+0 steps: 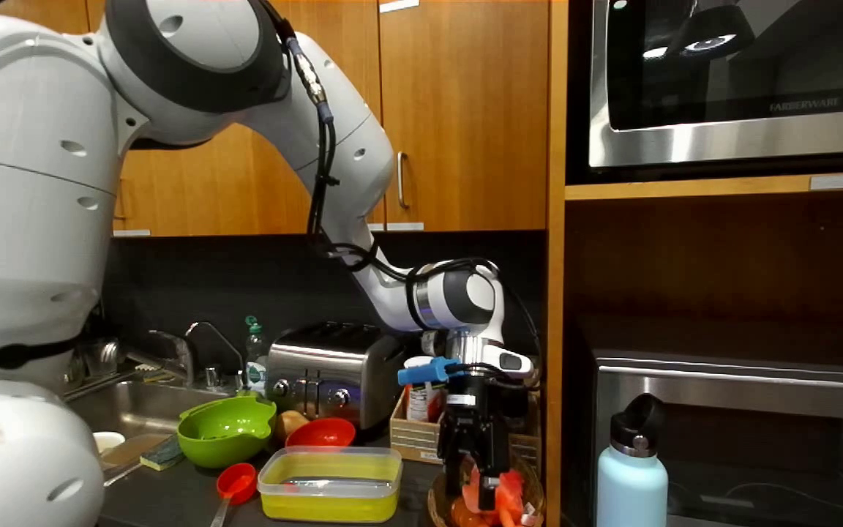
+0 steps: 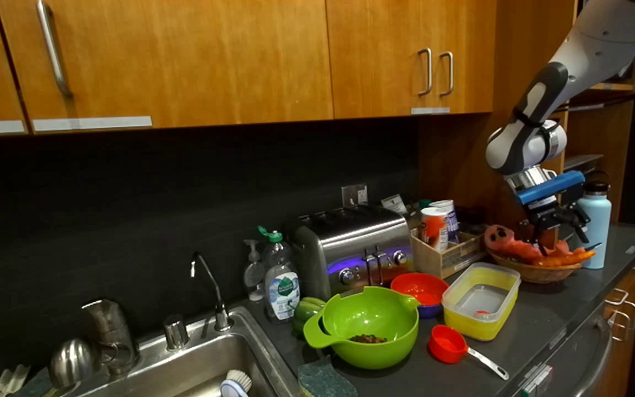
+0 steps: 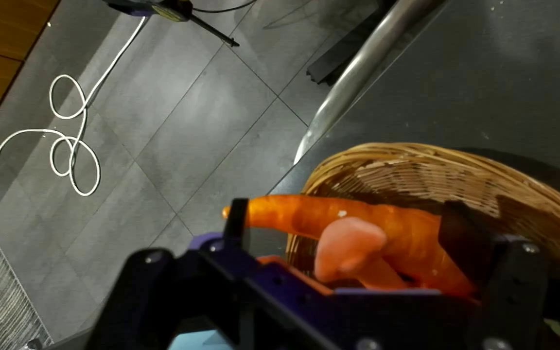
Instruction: Put the orange doll in the yellow bowl
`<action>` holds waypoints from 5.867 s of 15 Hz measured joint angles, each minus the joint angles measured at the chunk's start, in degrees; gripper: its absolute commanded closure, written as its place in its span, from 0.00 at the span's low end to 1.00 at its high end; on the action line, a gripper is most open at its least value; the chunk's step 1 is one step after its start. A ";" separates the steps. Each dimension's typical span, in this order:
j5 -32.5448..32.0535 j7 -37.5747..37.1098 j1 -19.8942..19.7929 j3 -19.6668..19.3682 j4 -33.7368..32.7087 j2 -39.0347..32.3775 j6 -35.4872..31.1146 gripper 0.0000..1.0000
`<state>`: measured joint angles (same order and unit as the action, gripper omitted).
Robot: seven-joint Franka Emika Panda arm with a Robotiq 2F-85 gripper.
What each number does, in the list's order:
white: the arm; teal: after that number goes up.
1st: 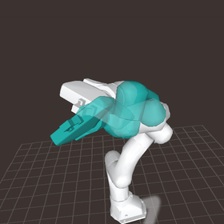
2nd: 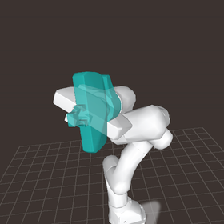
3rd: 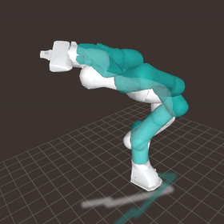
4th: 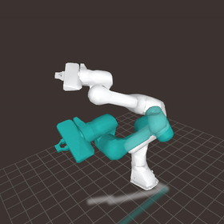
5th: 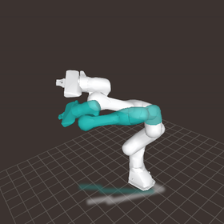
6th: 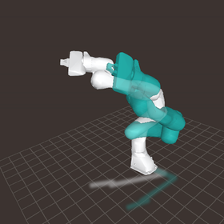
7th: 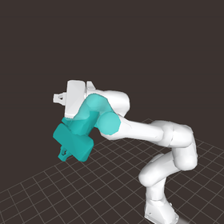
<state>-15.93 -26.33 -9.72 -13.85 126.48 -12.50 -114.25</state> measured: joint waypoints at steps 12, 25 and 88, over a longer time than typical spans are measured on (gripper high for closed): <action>-0.59 0.00 -0.17 -0.46 -0.27 -1.45 -4.32 0.73; -0.57 0.00 -0.12 -0.48 -1.26 -2.63 -4.28 0.97; 16.22 -11.77 10.31 19.96 -6.66 25.44 30.13 0.97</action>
<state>0.29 -38.10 0.59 6.11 119.82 12.94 -84.11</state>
